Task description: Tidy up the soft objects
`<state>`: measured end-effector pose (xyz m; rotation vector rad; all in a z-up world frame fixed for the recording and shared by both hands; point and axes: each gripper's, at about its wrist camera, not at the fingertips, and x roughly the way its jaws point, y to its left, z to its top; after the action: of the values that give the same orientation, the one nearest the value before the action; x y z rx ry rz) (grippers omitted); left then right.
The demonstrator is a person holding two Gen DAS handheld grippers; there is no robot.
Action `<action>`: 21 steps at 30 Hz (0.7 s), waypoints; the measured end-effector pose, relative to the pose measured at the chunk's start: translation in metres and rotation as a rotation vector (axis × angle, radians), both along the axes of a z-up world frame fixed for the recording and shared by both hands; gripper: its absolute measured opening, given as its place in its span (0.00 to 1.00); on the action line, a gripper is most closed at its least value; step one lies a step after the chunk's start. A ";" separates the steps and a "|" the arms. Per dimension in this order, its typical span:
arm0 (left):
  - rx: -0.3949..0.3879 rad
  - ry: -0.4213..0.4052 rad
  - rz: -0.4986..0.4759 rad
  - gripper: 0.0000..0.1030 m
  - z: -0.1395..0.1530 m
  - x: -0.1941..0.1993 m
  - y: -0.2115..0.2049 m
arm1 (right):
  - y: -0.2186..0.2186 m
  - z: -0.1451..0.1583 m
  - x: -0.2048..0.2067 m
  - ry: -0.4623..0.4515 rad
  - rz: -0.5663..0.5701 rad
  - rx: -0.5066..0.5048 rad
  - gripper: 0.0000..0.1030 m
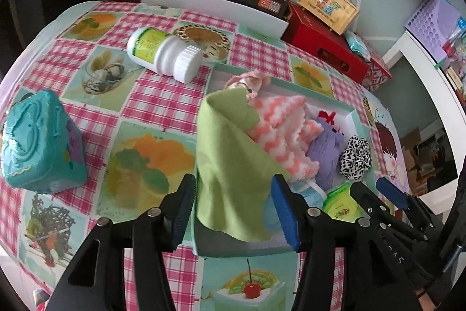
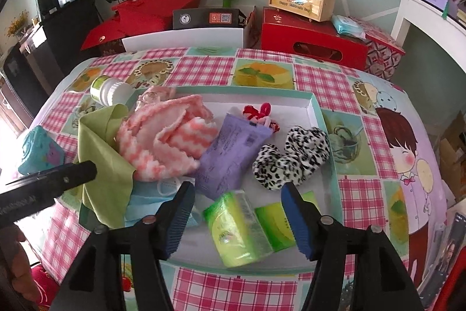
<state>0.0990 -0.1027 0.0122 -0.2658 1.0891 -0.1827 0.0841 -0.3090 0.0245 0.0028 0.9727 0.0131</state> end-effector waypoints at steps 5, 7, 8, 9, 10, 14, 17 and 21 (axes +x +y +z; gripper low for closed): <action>0.023 -0.016 0.021 0.61 0.004 0.000 0.005 | 0.001 -0.003 0.001 0.016 -0.004 -0.004 0.65; 0.034 -0.023 0.029 0.72 0.005 0.000 0.007 | 0.002 -0.005 0.002 0.021 -0.006 -0.007 0.68; 0.041 -0.028 0.034 0.72 0.005 0.000 0.007 | 0.002 -0.005 0.002 0.023 -0.007 -0.010 0.71; 0.053 -0.035 0.040 0.79 0.006 -0.001 0.008 | 0.002 -0.005 0.003 0.022 -0.009 -0.014 0.76; 0.075 -0.048 0.050 0.91 0.006 -0.001 0.008 | 0.002 -0.006 0.003 0.017 -0.014 -0.020 0.80; 0.154 -0.077 0.081 0.97 0.006 -0.001 0.010 | 0.000 -0.009 0.005 0.016 -0.042 -0.040 1.00; 0.152 -0.066 0.085 0.97 0.003 0.001 0.011 | -0.002 -0.013 0.007 0.030 -0.054 -0.029 1.00; 0.171 -0.066 0.085 0.97 0.003 0.000 0.011 | -0.005 -0.015 0.007 0.040 -0.066 -0.025 1.00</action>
<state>0.0993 -0.0920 0.0150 -0.1511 1.0192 -0.0215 0.0910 -0.3139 0.0098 0.0121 1.0118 -0.0598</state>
